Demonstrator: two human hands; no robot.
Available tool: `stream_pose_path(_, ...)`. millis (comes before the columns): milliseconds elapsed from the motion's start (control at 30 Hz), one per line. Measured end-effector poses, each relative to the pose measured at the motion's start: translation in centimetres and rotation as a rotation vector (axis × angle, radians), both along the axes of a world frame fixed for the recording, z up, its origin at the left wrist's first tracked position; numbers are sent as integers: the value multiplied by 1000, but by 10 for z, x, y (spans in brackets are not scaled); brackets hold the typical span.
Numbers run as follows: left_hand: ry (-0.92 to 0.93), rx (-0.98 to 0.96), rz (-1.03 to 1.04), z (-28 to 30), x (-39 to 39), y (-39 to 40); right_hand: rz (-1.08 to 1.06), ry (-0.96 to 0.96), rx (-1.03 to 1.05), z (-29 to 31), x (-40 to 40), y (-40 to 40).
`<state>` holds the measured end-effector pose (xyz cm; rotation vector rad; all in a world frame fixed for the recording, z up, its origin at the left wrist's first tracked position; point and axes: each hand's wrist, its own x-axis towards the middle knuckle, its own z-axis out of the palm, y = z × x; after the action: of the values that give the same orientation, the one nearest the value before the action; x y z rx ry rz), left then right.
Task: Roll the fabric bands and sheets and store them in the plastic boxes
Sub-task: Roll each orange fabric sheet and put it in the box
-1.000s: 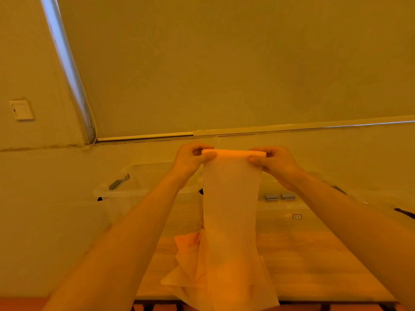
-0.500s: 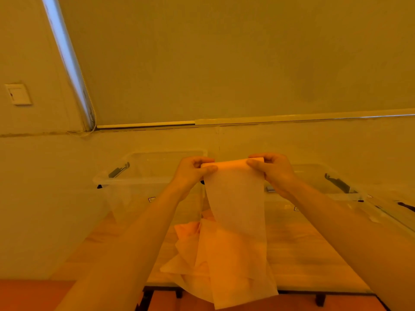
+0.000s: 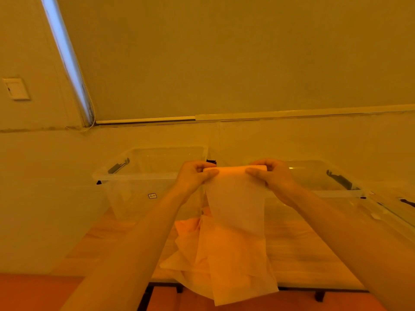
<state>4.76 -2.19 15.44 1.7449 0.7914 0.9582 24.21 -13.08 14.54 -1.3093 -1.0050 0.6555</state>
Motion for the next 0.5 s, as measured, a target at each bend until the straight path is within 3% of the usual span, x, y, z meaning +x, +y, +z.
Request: stream_pose_path(500, 5, 8, -37, -1, 1, -1, 6, -14, 18, -5, 3, -4)
